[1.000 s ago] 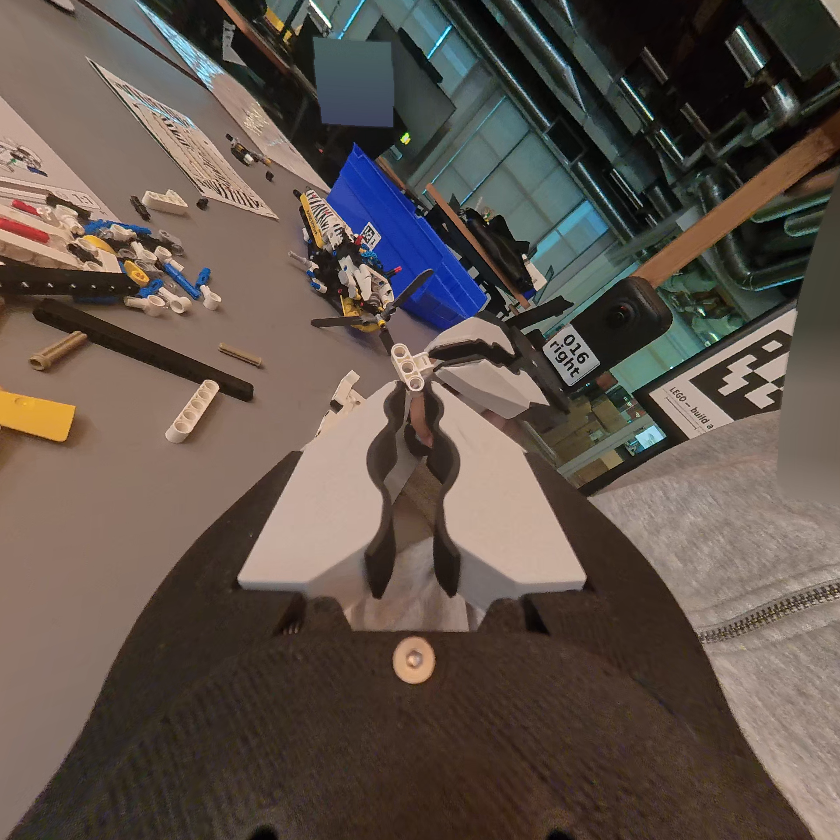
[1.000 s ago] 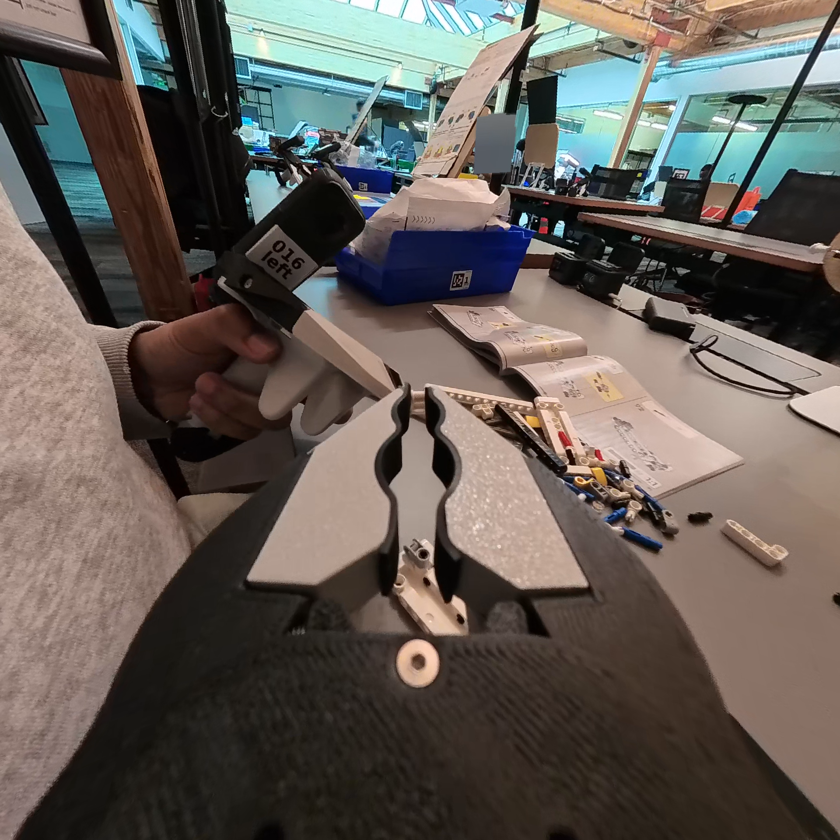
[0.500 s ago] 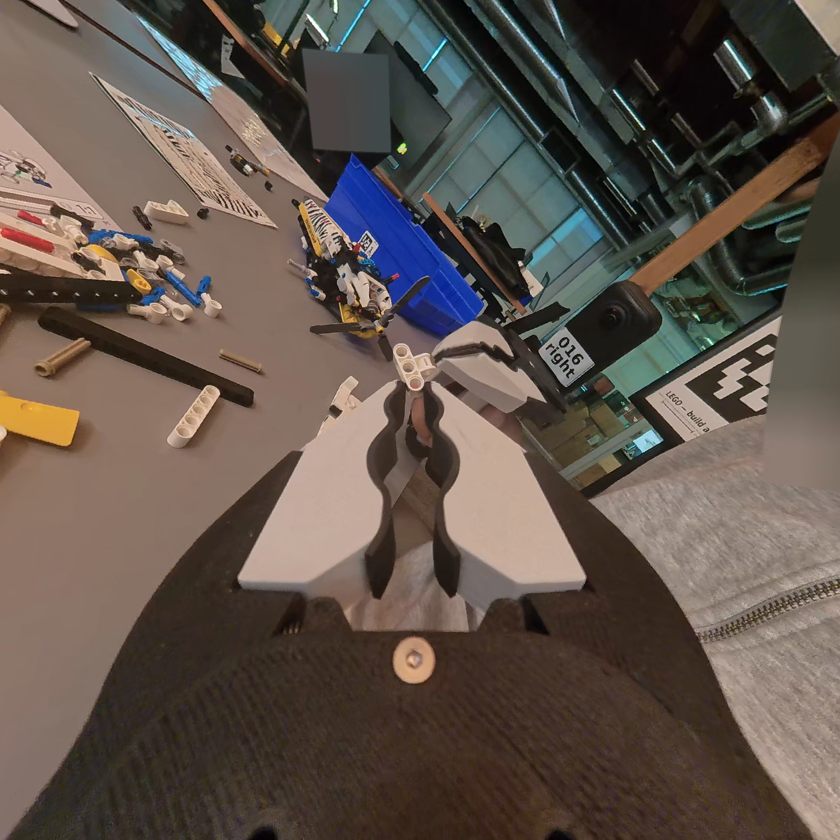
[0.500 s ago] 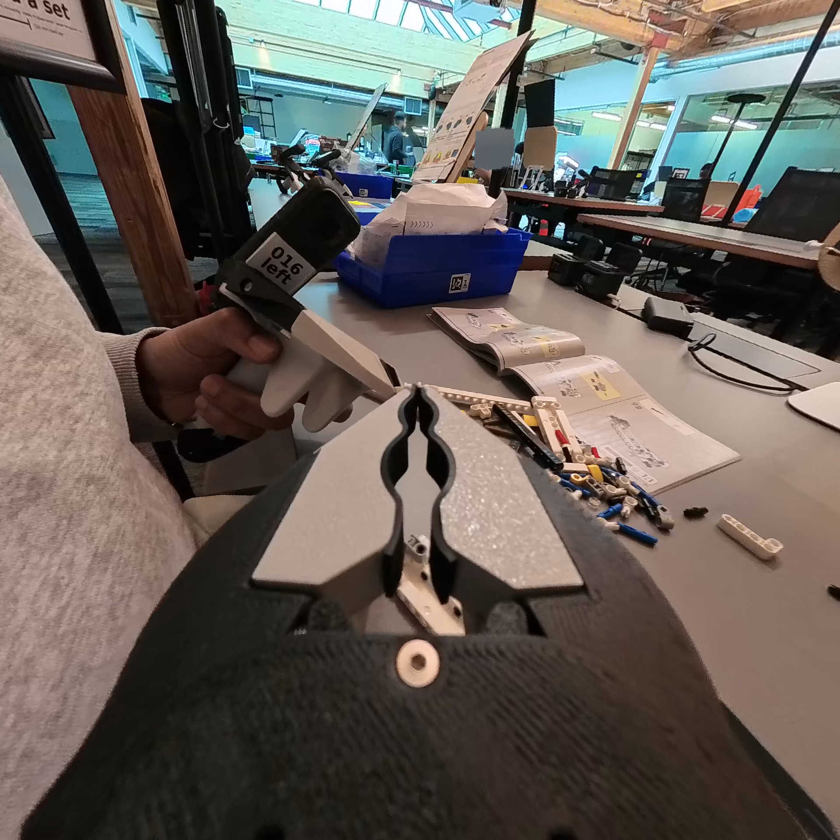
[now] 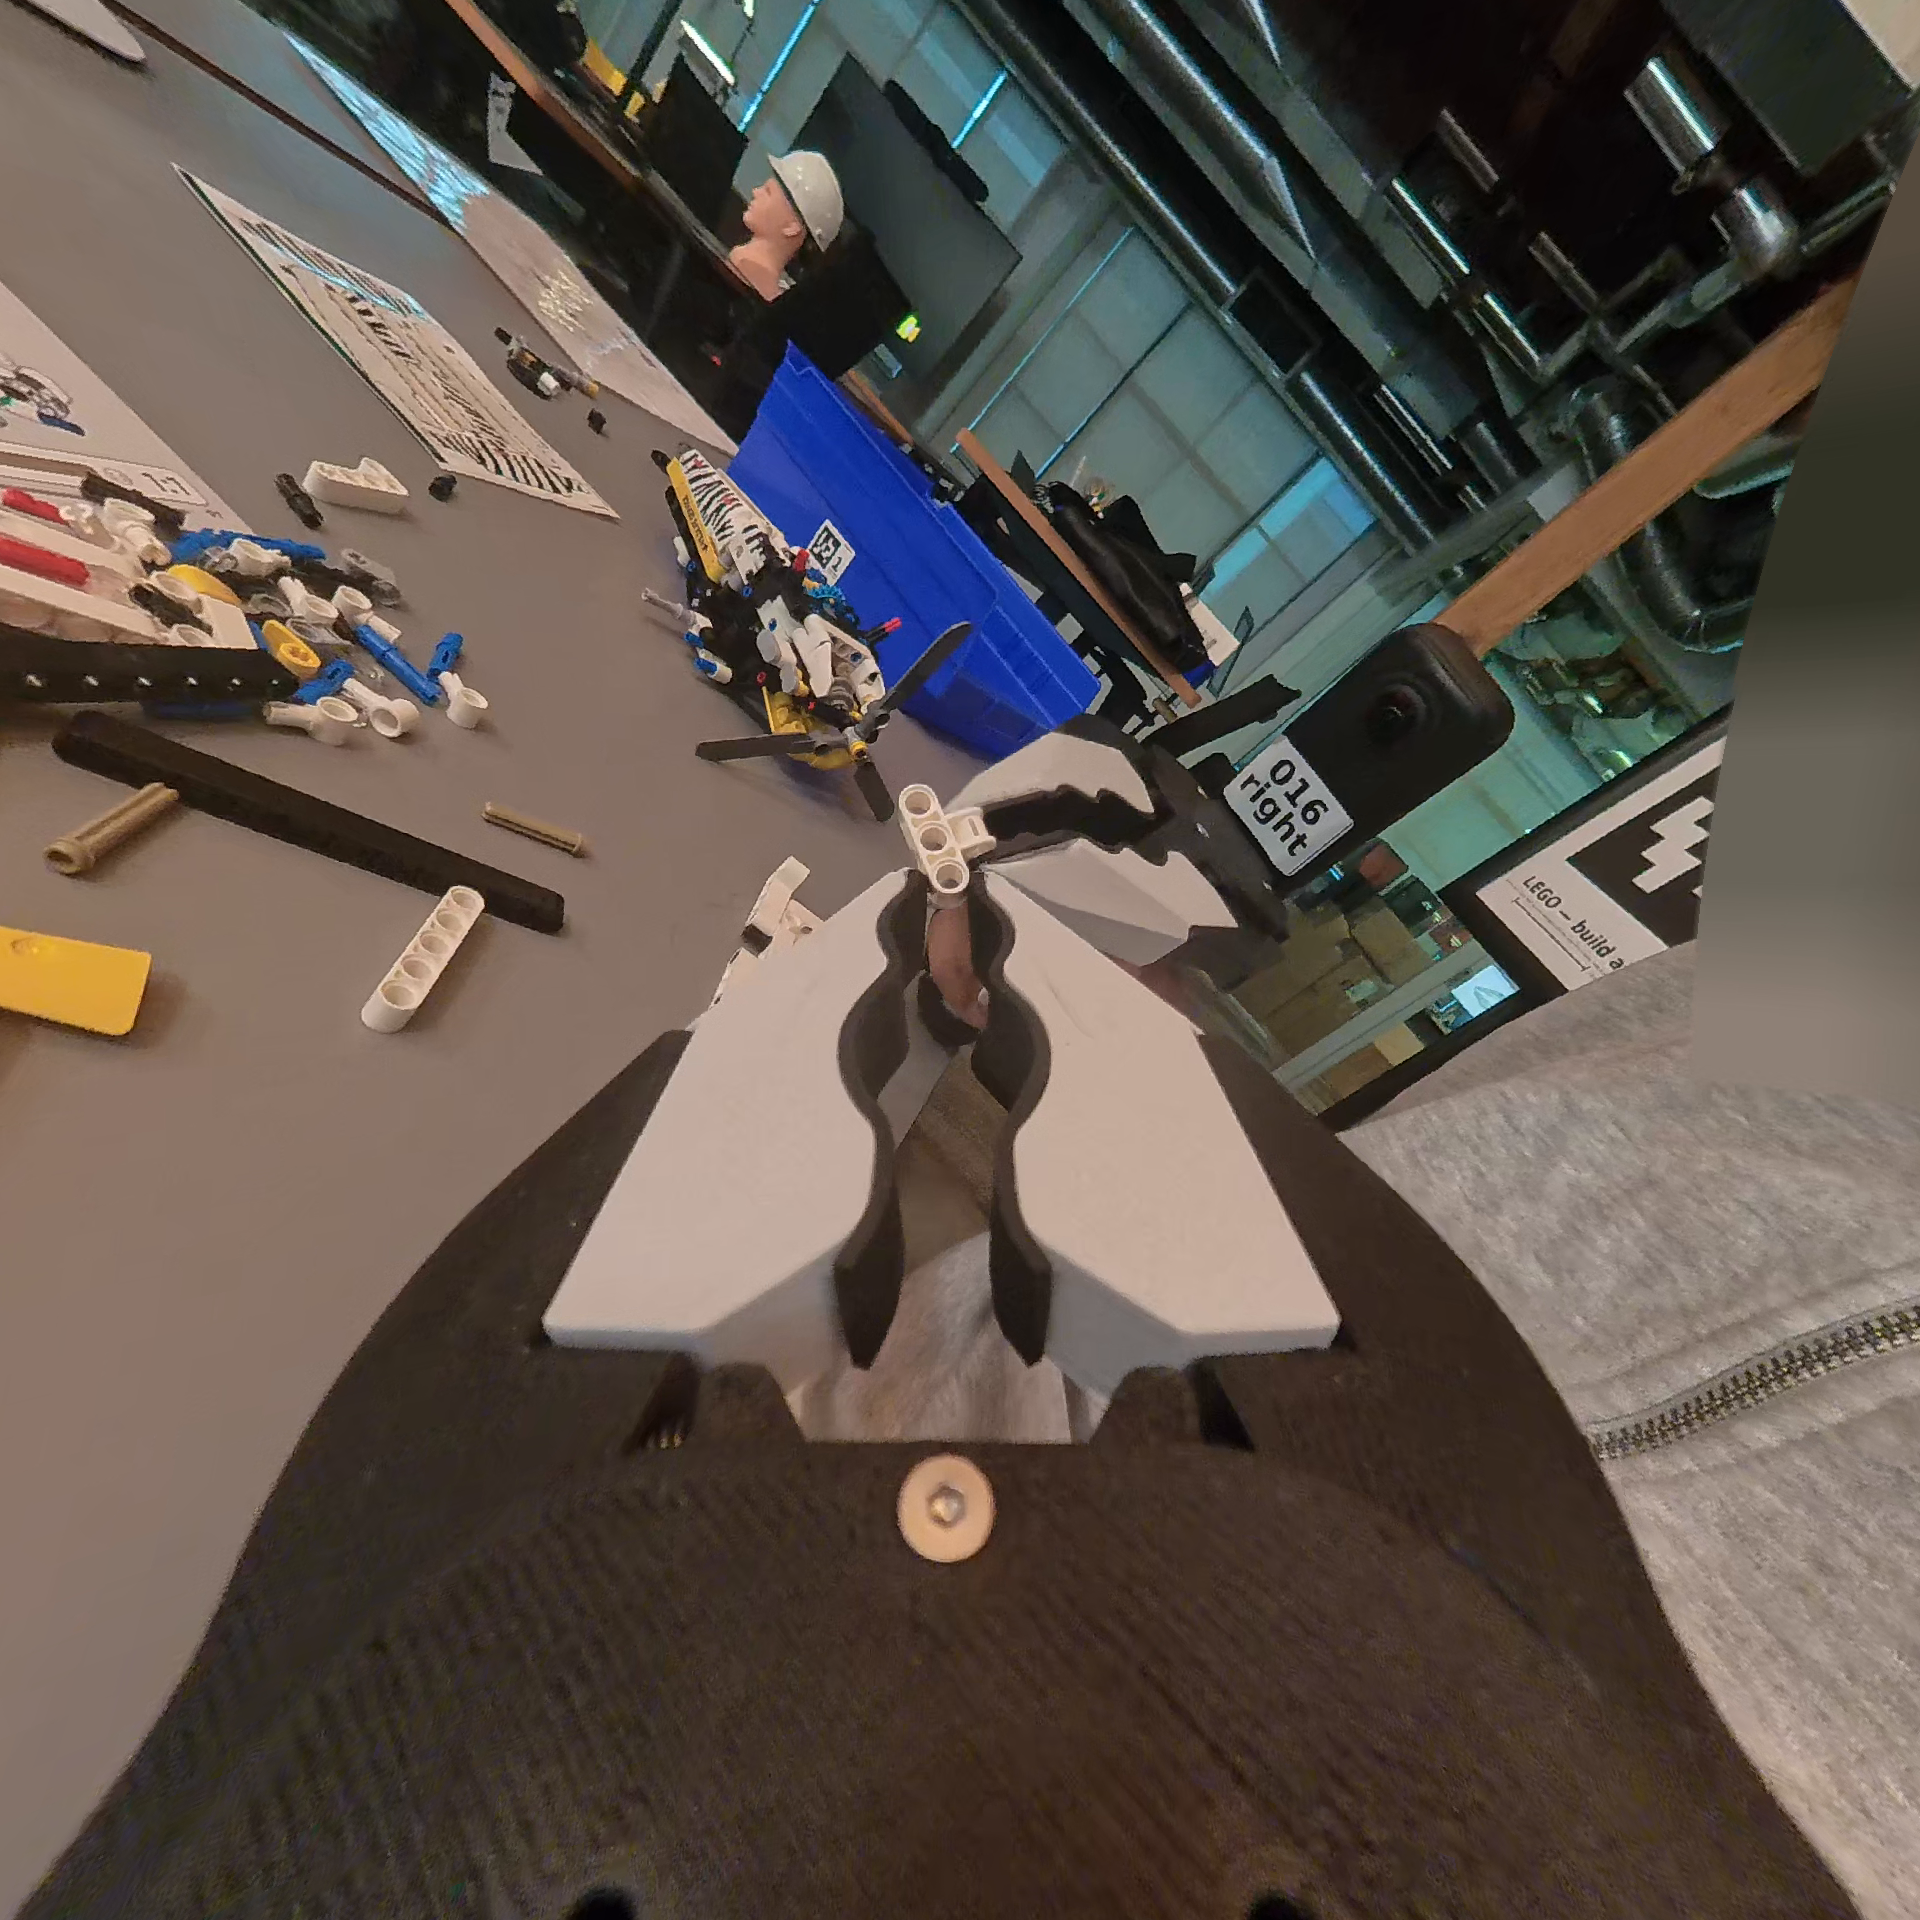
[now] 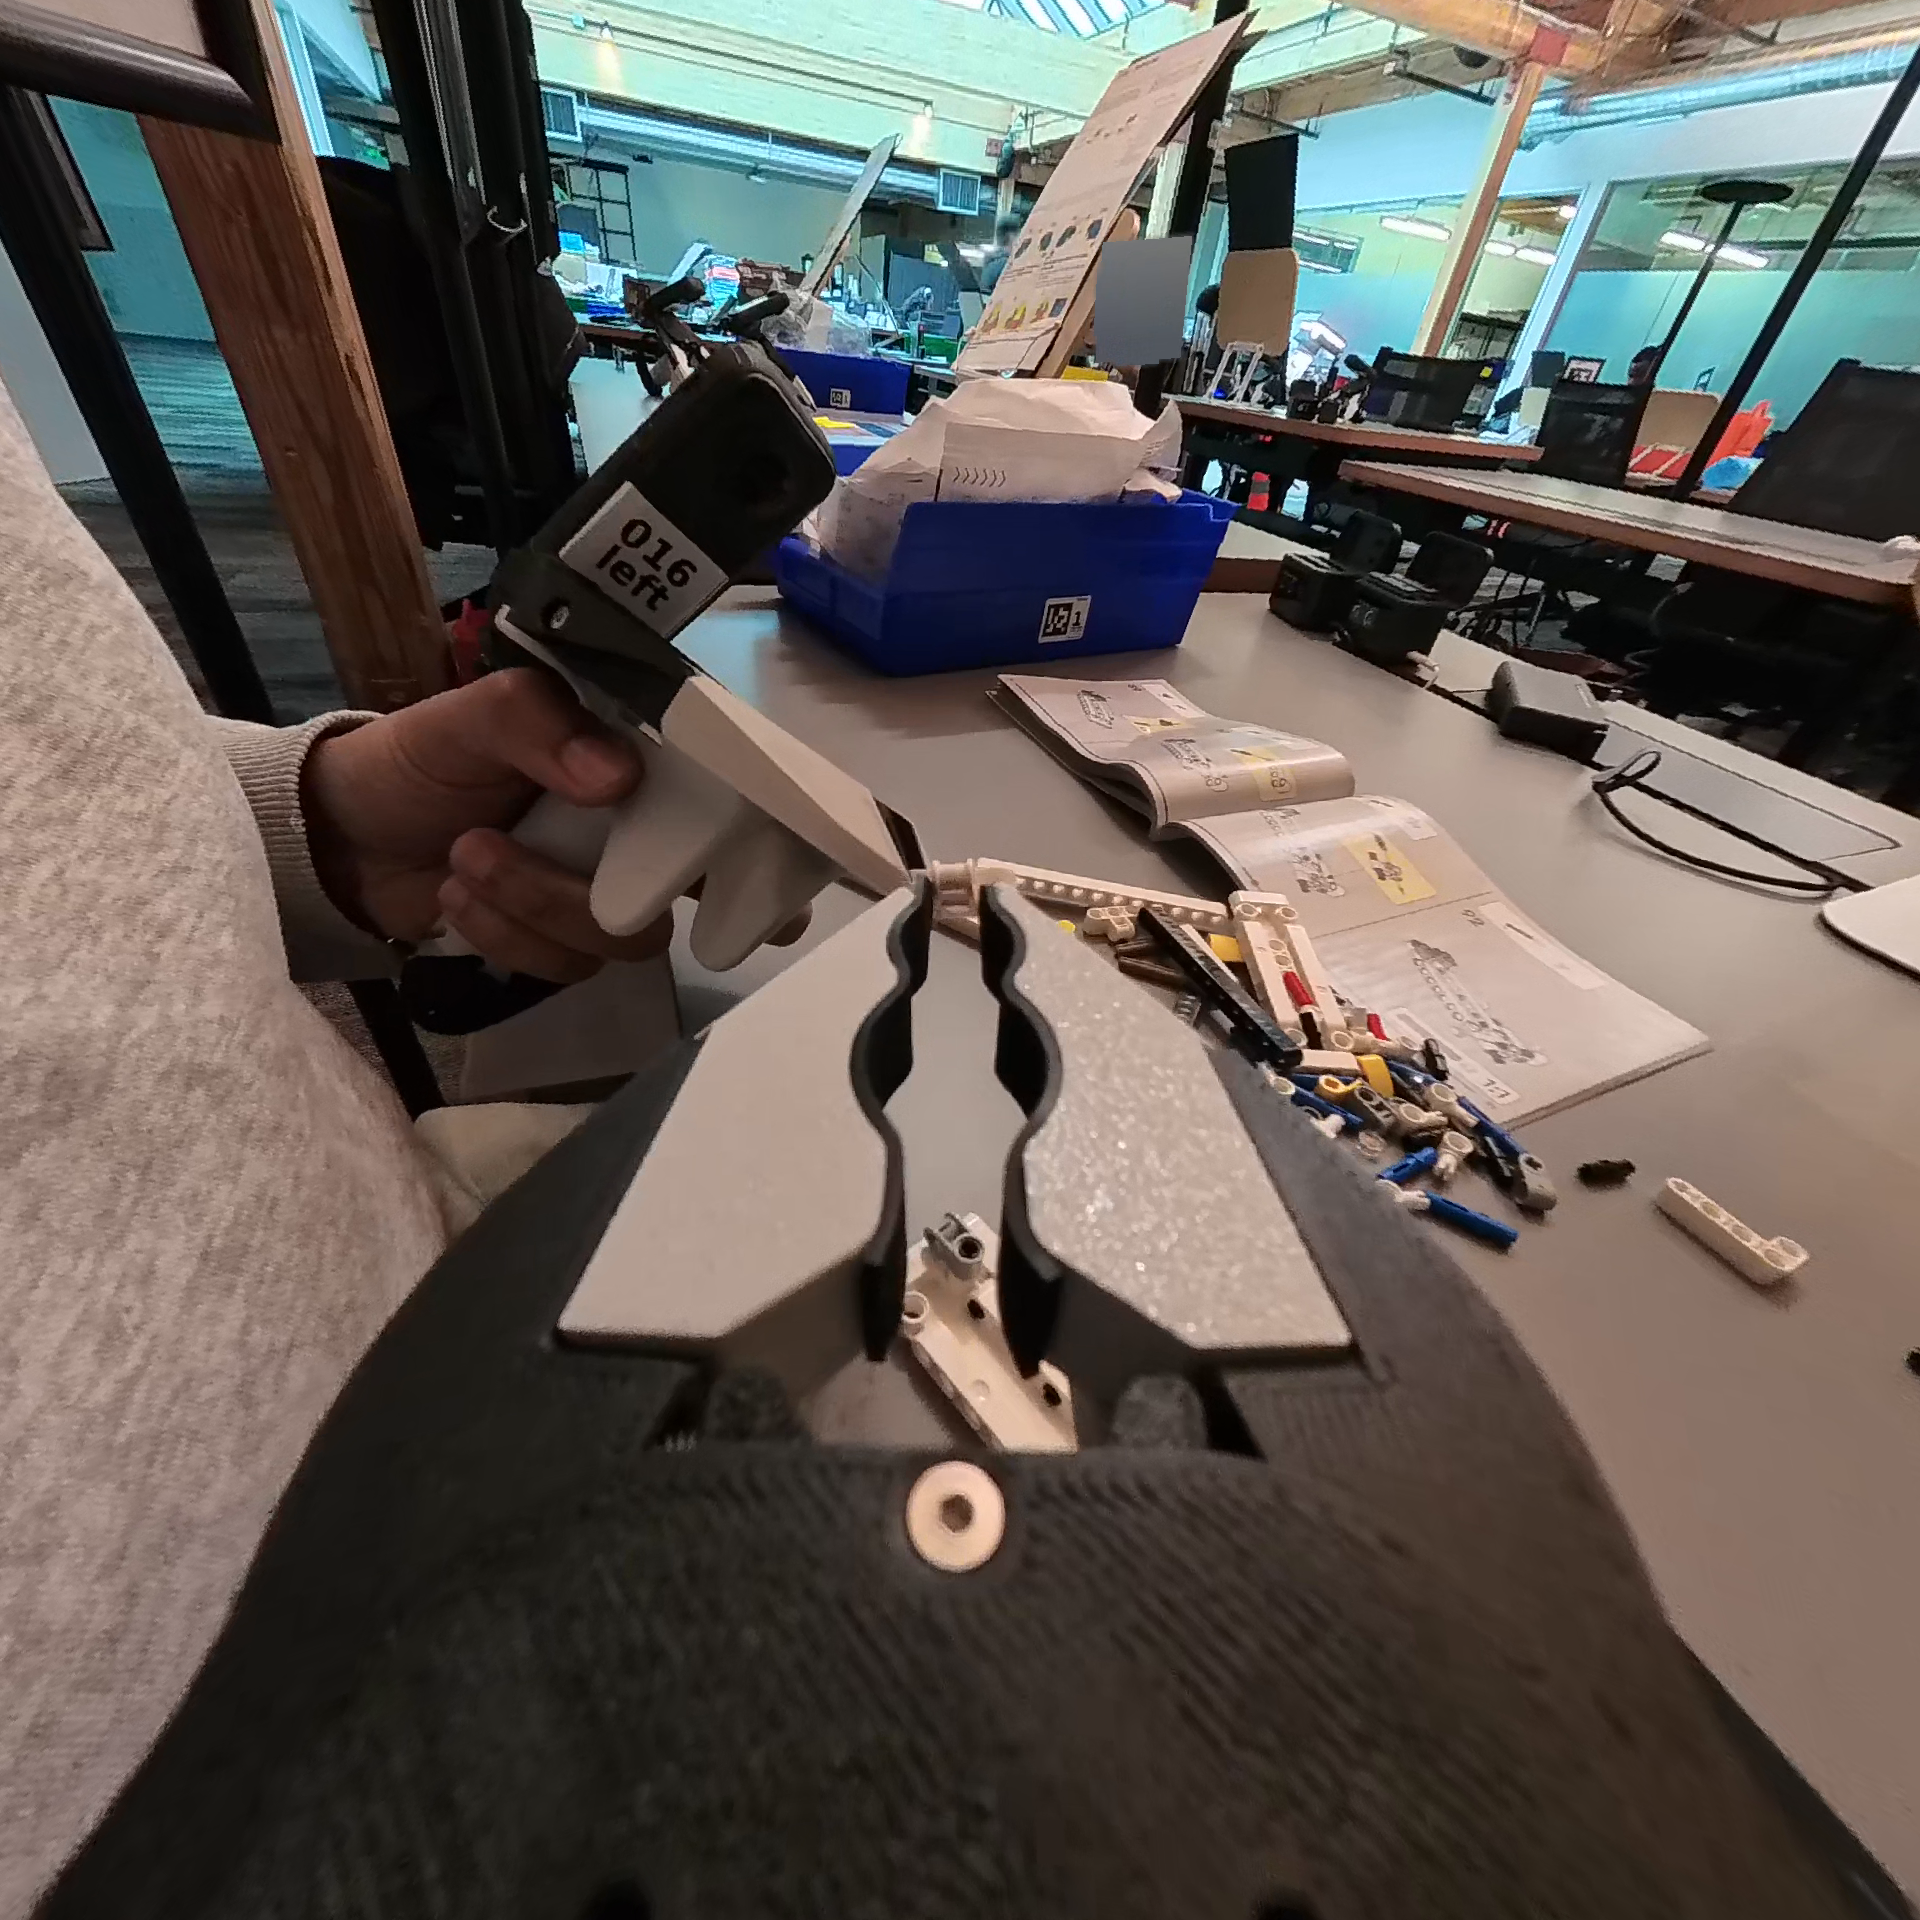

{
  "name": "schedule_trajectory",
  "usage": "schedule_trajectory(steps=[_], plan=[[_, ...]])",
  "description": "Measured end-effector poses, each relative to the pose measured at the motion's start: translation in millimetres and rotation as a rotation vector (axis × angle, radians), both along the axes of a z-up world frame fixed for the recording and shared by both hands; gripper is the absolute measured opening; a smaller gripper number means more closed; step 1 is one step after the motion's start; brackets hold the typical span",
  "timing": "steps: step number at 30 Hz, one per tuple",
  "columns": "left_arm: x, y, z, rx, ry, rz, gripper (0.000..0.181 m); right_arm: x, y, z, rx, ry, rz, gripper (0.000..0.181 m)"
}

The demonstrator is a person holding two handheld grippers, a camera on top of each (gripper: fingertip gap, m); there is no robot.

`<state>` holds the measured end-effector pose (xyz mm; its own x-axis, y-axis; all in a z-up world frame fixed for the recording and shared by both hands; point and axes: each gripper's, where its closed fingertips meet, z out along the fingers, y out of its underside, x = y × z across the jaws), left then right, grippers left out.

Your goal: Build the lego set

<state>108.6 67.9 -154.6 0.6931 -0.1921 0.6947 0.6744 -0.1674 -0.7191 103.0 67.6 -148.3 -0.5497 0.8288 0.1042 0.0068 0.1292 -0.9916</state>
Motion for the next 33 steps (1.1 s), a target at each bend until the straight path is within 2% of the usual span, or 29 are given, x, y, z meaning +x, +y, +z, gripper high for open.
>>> schedule_trajectory(steps=[13, 17, 20, 23, 26, 30, 33], plan=[[2.0, 0.1, -0.9, -0.002, 0.038, -0.001, 0.006, 1.1, 0.1, -0.6, 0.010, -0.005, 0.002, 0.006], [6.8, 0.8, -0.6, 0.002, 0.063, -0.020, 0.018, 1.9, 0.9, -0.2, -0.006, -0.019, 0.012, 0.006], [6.5, 0.3, -4.9, -0.021, 0.153, -0.012, 0.031, 3.2, 2.1, -1.2, -0.012, -0.036, 0.024, 0.006], [7.2, -2.9, -7.1, -0.026, 0.252, -0.020, 0.038, 8.1, -1.7, -10.0, -0.032, -0.132, 0.098, 0.006], [18.0, -8.0, -7.8, -0.006, 0.316, -0.089, 0.040, 20.2, -10.7, -19.5, -0.084, -0.268, 0.220, 0.006], [35.2, -13.5, -12.5, 0.004, 0.377, -0.185, 0.042, 32.7, -14.6, -14.2, -0.190, -0.319, 0.324, 0.006], [44.5, -16.5, -8.6, 0.038, 0.354, -0.238, 0.041, 40.3, -13.4, -11.8, -0.259, -0.363, 0.386, 0.006]])
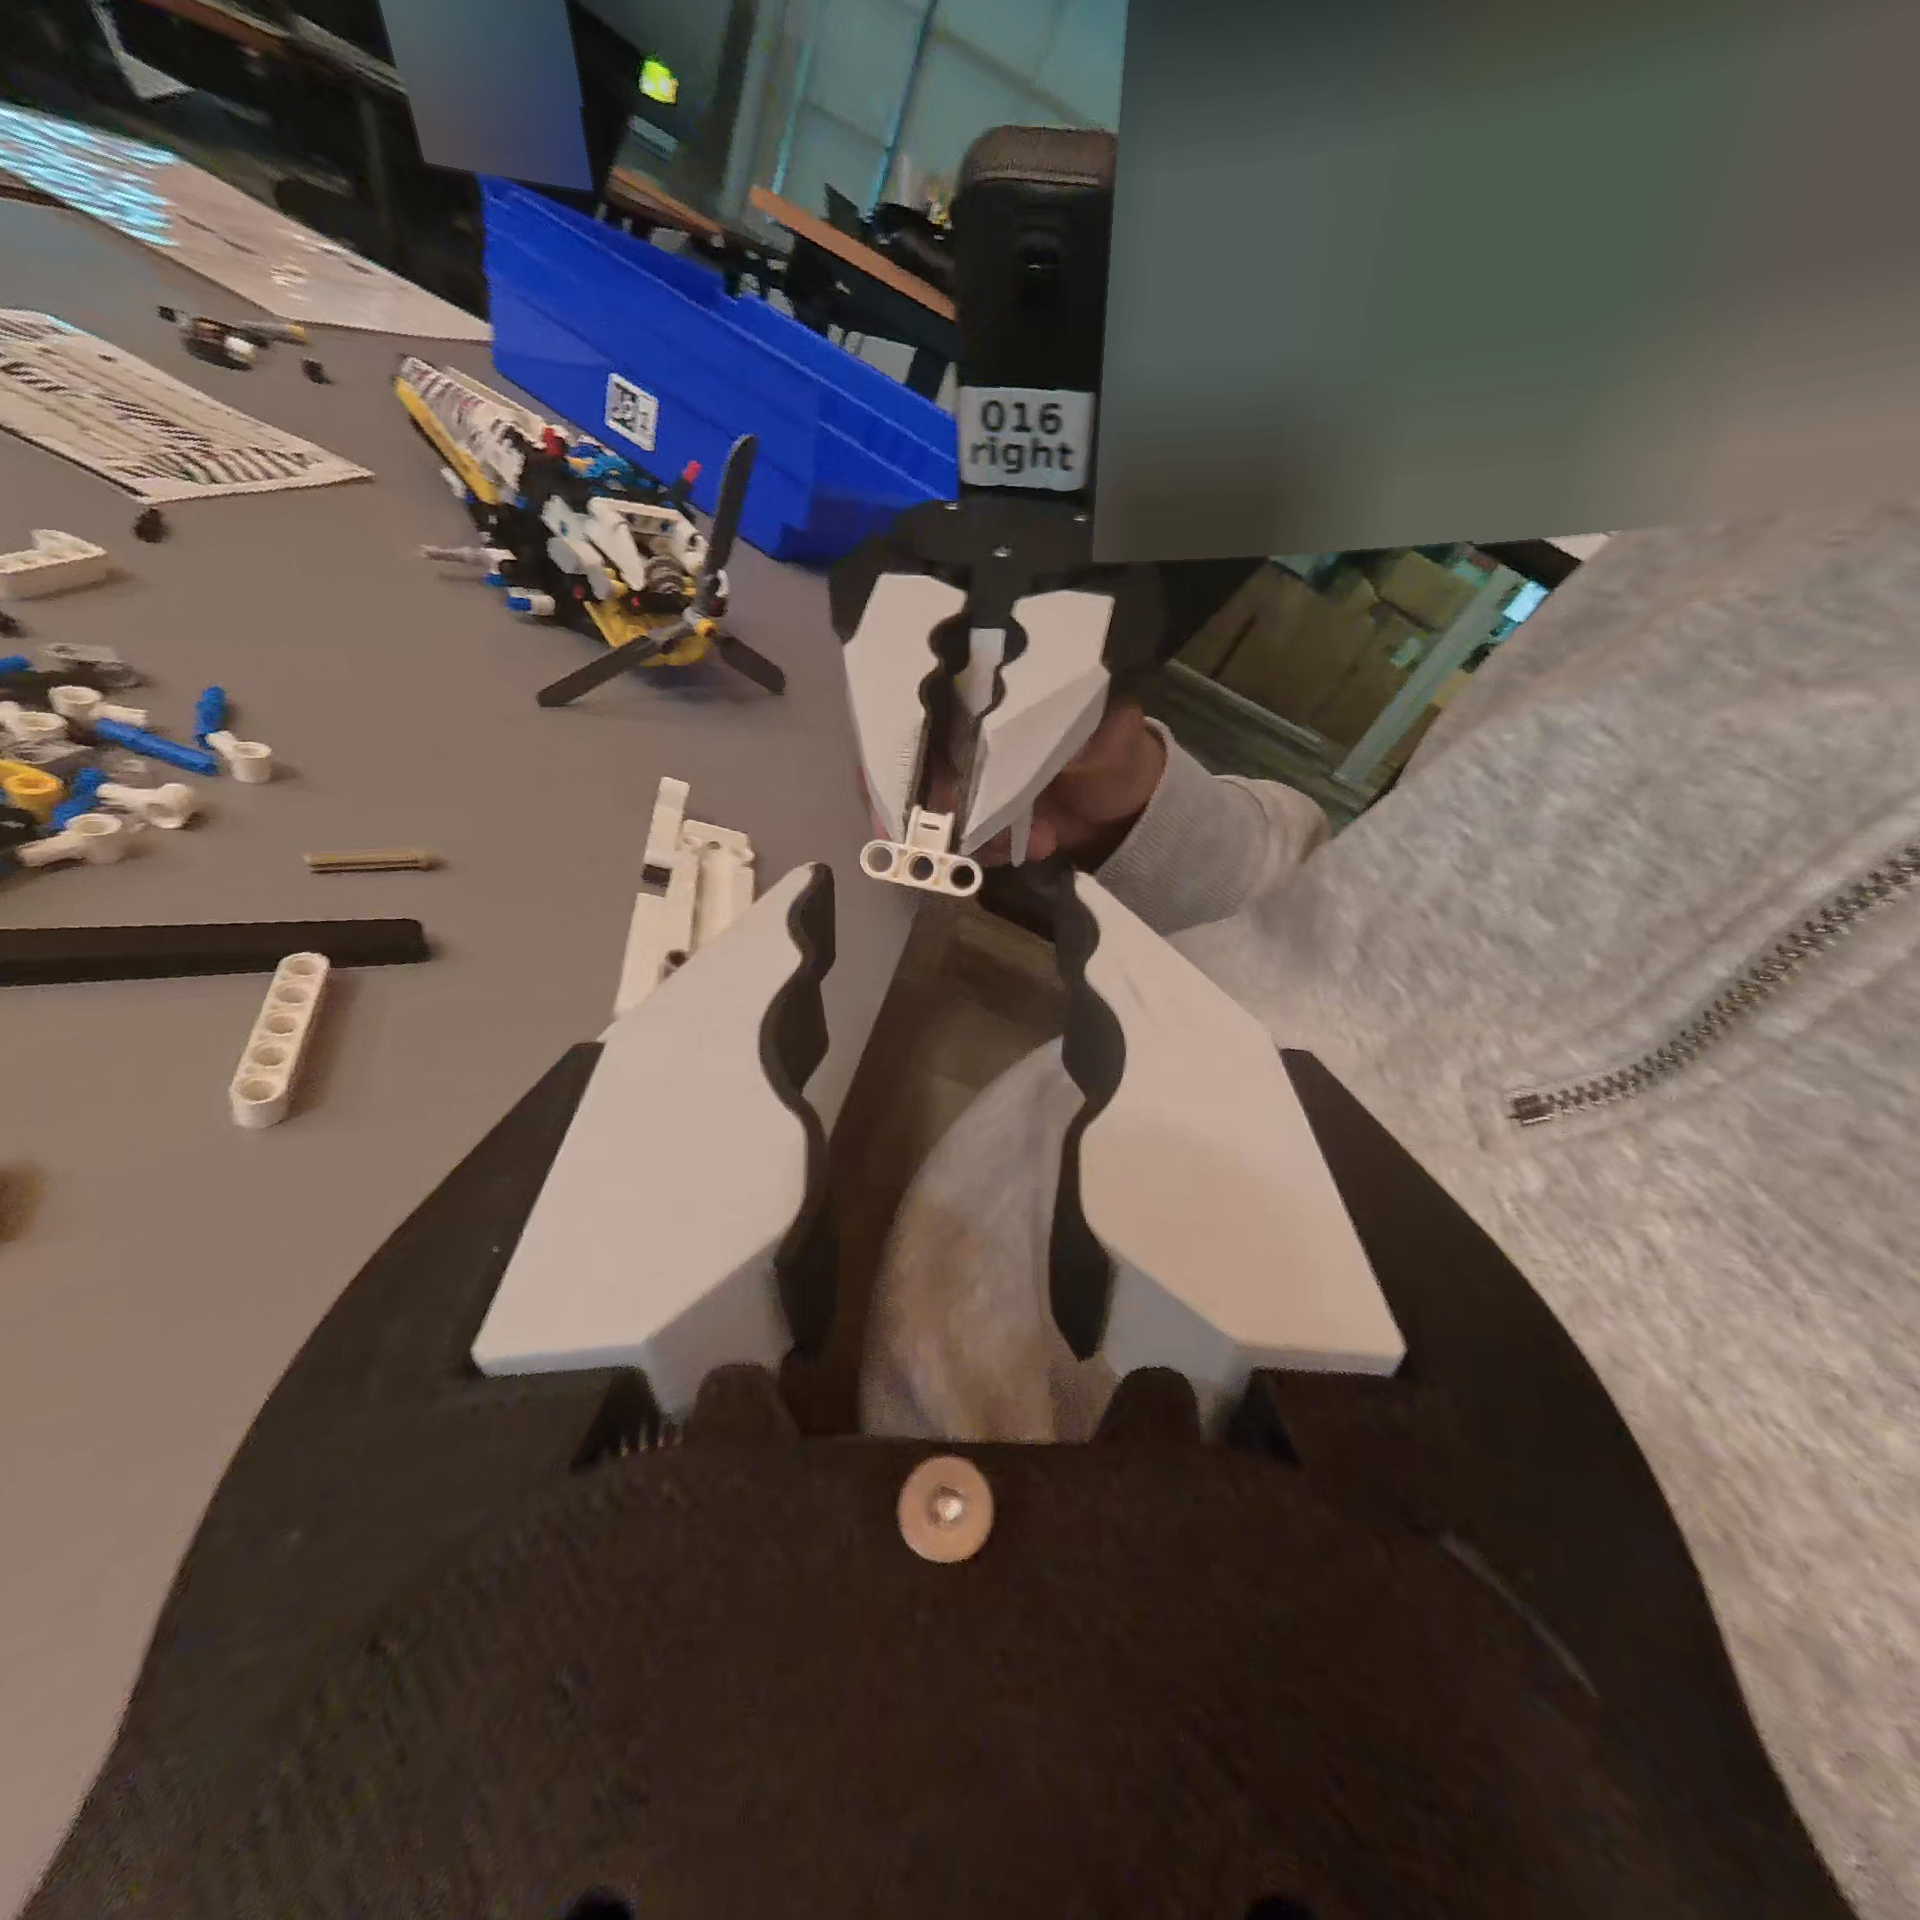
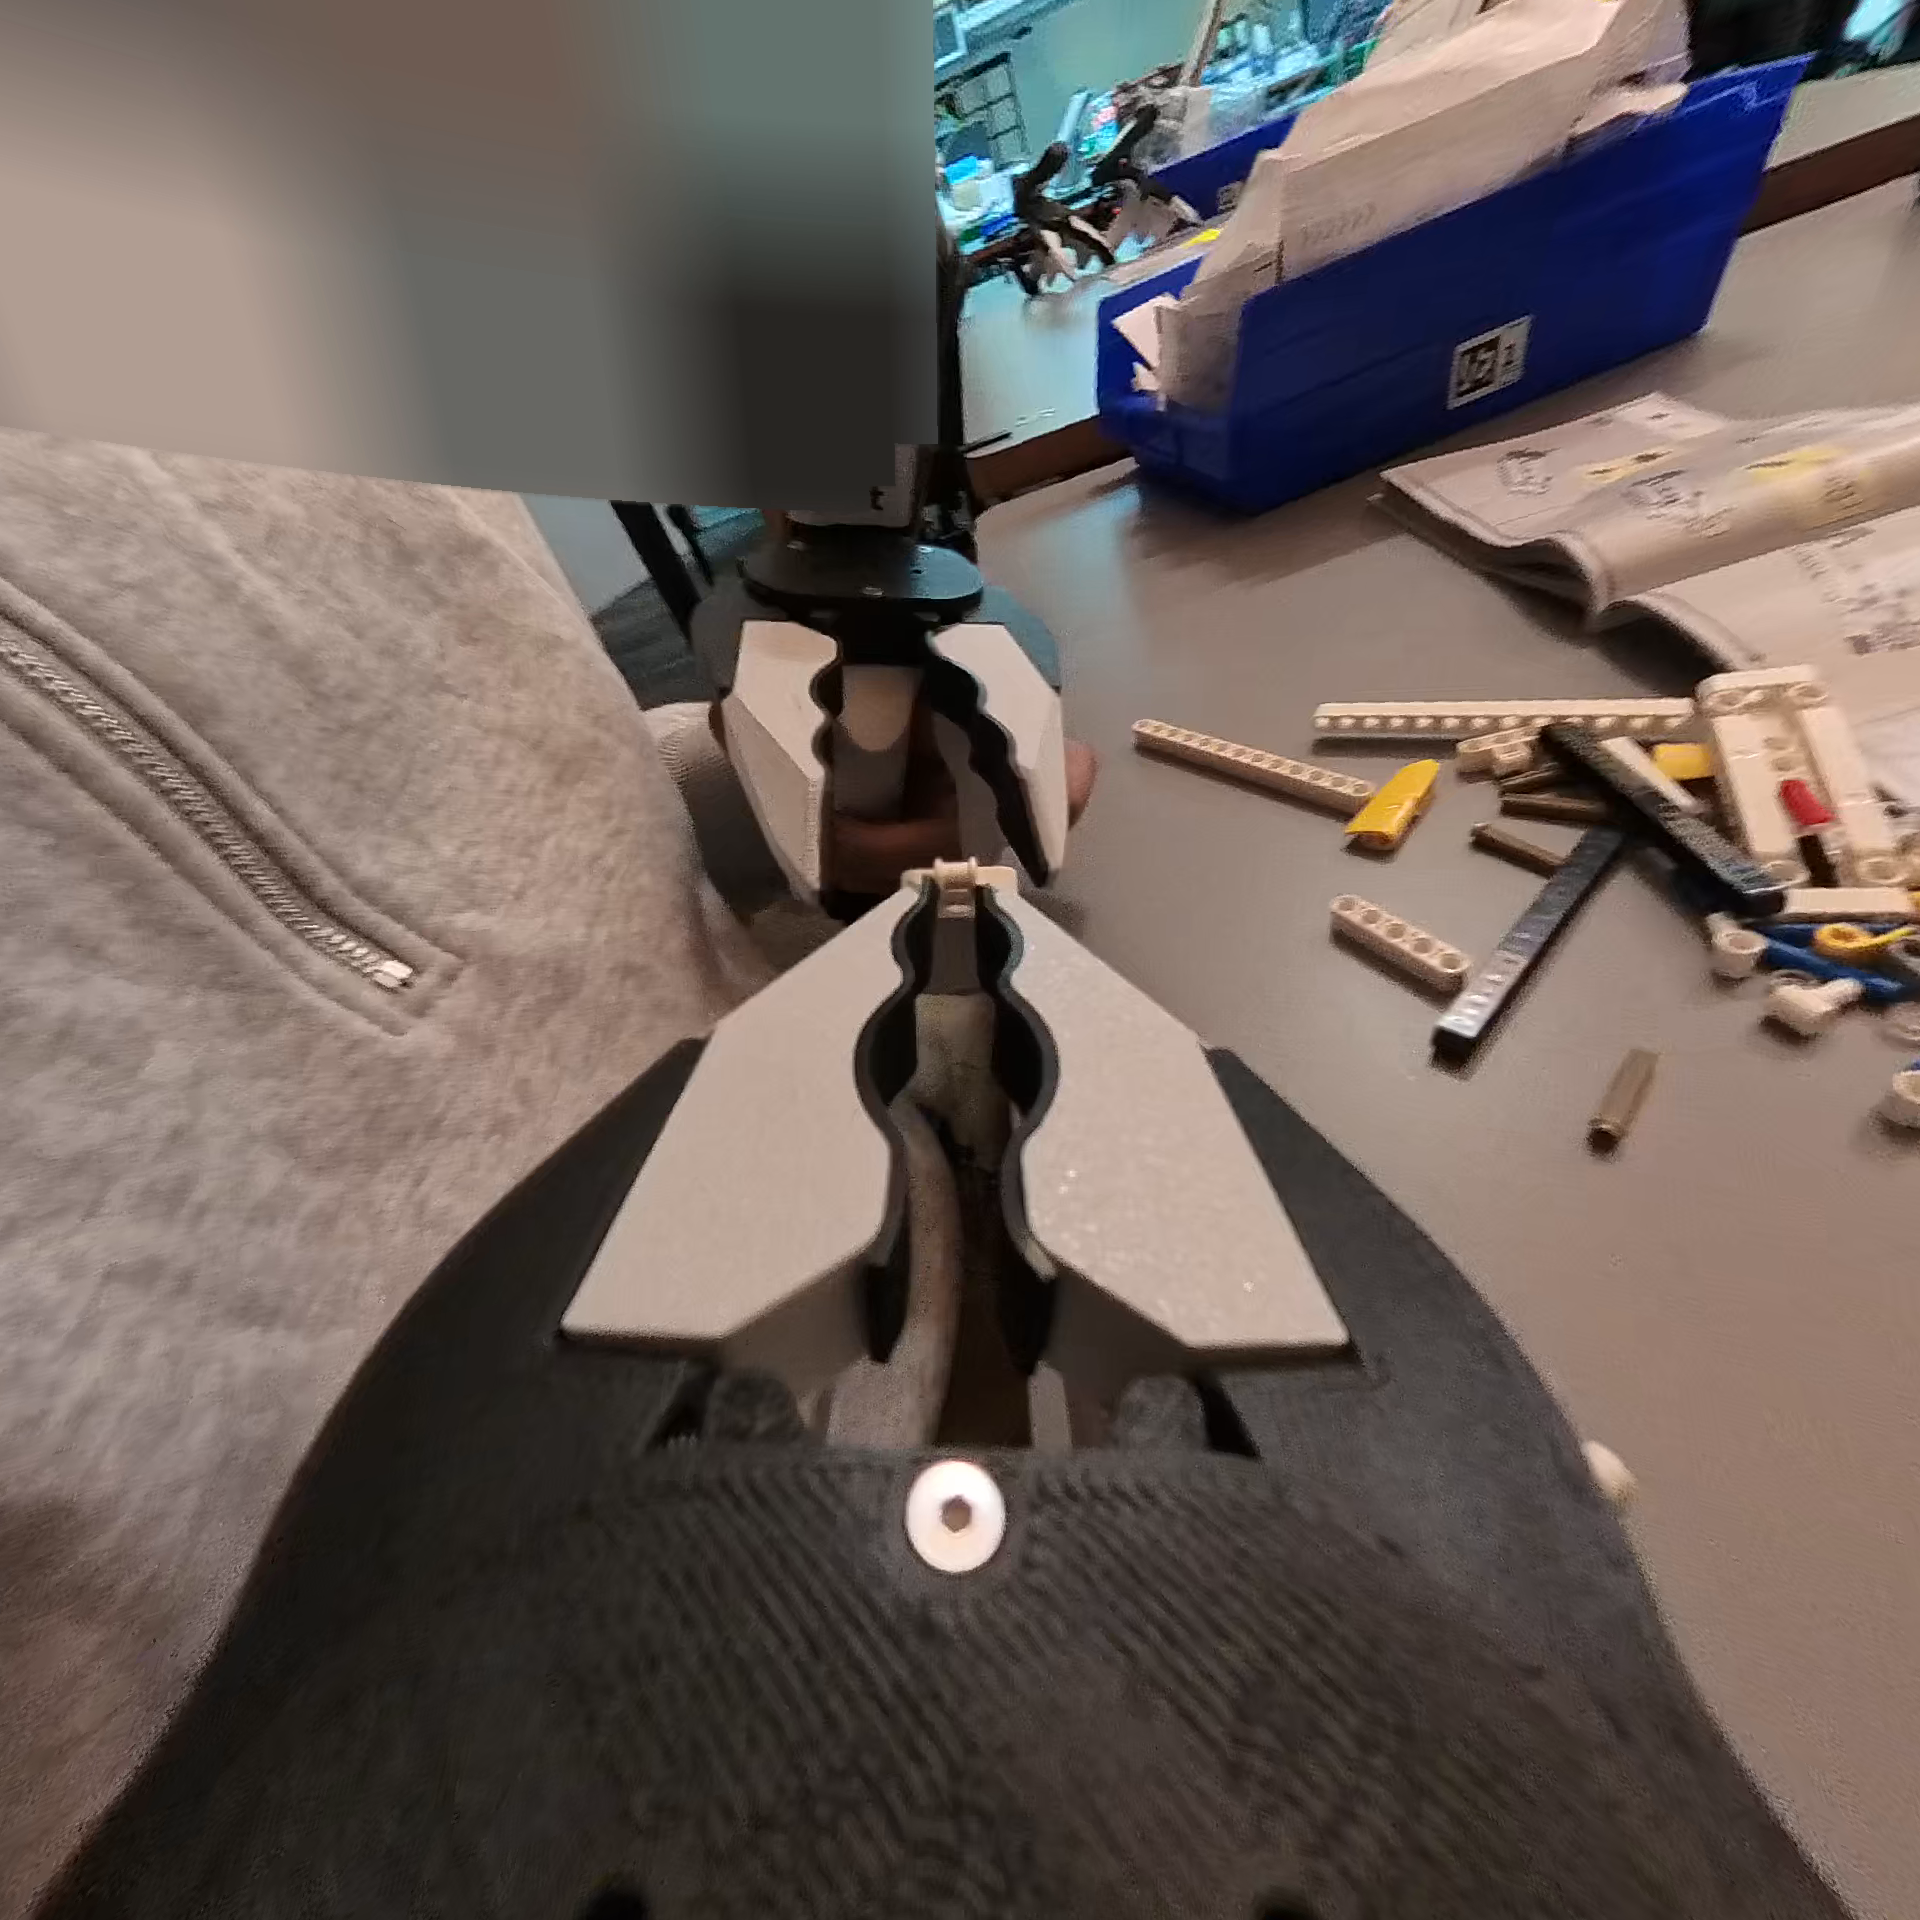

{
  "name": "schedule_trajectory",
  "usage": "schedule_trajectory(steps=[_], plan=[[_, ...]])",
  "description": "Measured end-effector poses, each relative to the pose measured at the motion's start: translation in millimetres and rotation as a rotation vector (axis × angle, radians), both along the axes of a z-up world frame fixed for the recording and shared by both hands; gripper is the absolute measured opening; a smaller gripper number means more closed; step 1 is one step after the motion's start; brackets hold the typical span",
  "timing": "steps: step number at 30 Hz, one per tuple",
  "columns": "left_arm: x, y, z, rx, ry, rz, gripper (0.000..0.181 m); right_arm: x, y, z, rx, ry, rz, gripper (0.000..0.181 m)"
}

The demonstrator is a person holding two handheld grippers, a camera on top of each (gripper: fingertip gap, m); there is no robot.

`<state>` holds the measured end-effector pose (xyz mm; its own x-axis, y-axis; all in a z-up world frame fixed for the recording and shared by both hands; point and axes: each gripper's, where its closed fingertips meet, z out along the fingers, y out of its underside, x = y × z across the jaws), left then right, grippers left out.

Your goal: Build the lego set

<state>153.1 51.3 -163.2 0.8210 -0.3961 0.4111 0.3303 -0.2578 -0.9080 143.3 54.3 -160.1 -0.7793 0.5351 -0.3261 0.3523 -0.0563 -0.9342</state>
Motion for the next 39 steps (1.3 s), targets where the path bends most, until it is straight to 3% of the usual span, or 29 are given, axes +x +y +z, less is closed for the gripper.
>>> schedule_trajectory(steps=[16, 39], plan=[[19.1, -1.5, -15.4, -0.074, 0.017, -0.107, 0.022, 19.1, -10.6, -11.7, 0.002, -0.107, 0.163, 0.006], [10.3, 3.1, -10.0, -0.023, -0.033, -0.065, 0.022, 10.4, -6.8, -7.1, -0.030, -0.078, 0.112, 0.006]])
